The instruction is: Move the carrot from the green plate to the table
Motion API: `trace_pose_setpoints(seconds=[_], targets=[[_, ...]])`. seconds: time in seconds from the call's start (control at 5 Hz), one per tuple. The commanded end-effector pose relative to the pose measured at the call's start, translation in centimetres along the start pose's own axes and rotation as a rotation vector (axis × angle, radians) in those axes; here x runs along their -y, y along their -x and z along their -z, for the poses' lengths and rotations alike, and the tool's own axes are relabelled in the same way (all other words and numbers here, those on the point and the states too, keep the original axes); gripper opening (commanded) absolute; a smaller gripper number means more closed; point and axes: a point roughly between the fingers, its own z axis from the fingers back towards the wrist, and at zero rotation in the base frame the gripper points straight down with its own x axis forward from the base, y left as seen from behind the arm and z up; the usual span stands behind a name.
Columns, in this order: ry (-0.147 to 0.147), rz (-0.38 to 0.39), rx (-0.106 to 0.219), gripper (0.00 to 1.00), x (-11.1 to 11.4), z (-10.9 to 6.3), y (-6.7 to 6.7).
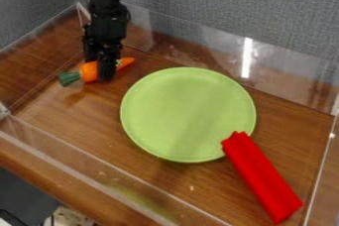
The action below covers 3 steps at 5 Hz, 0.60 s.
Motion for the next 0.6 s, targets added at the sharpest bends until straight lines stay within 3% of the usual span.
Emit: trace_pose_setpoints(seconds=[0.0, 0.2, 0.4], targets=[[-0.013, -0.023, 0.02, 1.0, -1.8, -0.9, -0.5], [0.002, -0.042, 0.013, 1.0, -2.6, -0.6, -0.7], [-0.039, -0.041, 0.051, 1.0, -1.8, -2.1, -0.4]])
